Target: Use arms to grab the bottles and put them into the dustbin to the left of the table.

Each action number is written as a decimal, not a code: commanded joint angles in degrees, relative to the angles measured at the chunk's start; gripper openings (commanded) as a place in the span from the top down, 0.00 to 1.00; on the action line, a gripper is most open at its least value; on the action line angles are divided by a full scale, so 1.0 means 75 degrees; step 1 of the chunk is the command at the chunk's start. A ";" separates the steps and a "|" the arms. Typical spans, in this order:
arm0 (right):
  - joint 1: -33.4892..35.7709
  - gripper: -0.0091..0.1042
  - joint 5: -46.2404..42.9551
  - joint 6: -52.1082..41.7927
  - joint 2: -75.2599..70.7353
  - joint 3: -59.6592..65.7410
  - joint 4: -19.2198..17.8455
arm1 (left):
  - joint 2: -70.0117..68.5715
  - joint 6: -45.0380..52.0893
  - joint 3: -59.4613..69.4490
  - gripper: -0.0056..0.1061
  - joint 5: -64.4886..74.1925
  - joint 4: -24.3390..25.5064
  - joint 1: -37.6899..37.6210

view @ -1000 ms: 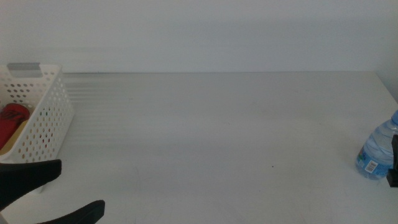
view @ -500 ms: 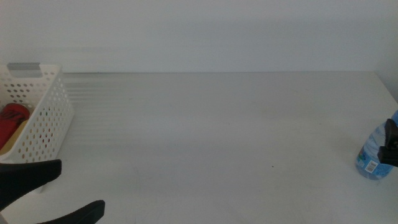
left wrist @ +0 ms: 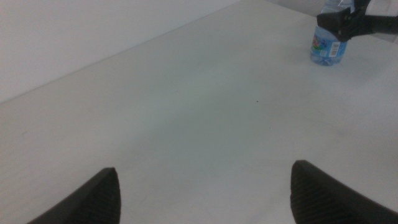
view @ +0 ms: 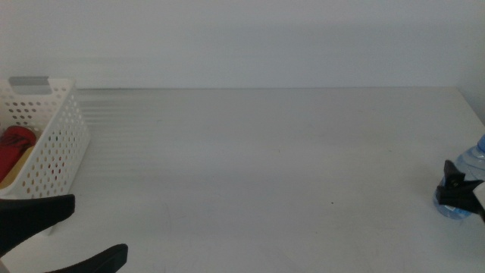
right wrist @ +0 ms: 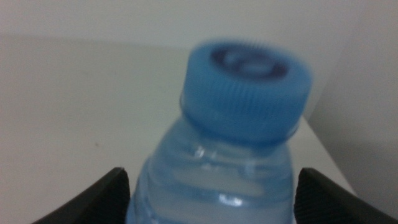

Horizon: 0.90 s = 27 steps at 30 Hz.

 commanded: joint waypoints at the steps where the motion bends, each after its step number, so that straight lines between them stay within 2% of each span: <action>1: -0.0037 0.08 -0.0657 -0.0033 0.0035 -0.0171 -0.0056 | 0.0061 -0.0072 -0.0215 0.14 -0.0522 -0.0035 -0.0035; 7: -0.0037 0.08 -0.0873 -0.0033 0.0471 -0.0188 -0.0223 | 0.0061 -0.0072 -0.0215 0.14 -0.0522 -0.0035 -0.0035; 9: -0.0037 0.12 -0.0867 -0.0033 0.0535 -0.0233 -0.0254 | 0.0061 -0.0072 -0.0215 0.14 -0.0522 -0.0035 -0.0035; 11: -0.0037 0.21 -0.0859 -0.0033 0.0577 -0.0285 -0.0254 | 0.0061 -0.0072 -0.0215 0.14 -0.0522 -0.0035 -0.0035; 12: -0.0037 0.29 -0.0860 -0.0033 0.0577 -0.0303 -0.0254 | 0.0061 -0.0072 -0.0215 0.14 -0.0522 -0.0035 -0.0035; 14: -0.0037 0.50 -0.0850 0.0074 0.0577 -0.0311 -0.0254 | 0.0061 -0.0072 -0.0215 0.14 -0.0522 -0.0035 -0.0035; 15: -0.0026 0.65 -0.0826 0.0338 0.0577 -0.0311 -0.0300 | 0.0061 -0.0072 -0.0215 0.14 -0.0522 -0.0035 -0.0035; 17: -0.0021 0.93 -0.0705 0.0868 0.0569 -0.0311 -0.0730 | 0.0061 -0.0072 -0.0215 0.14 -0.0522 -0.0035 -0.0035; 22: 0.0295 0.92 -0.0616 0.1787 0.0544 -0.0722 -0.2756 | 0.0061 -0.0072 -0.0215 0.14 -0.0522 -0.0035 -0.0035; 24: 0.0652 0.92 -0.0575 0.1978 0.0544 -0.1152 -0.3301 | 0.0061 -0.0072 -0.0215 0.14 -0.0522 -0.0035 -0.0035; 27: 0.1288 0.92 0.0019 0.2624 0.0569 -0.2018 -0.3783 | 0.0061 -0.0072 -0.0215 0.14 -0.0522 -0.0035 -0.0035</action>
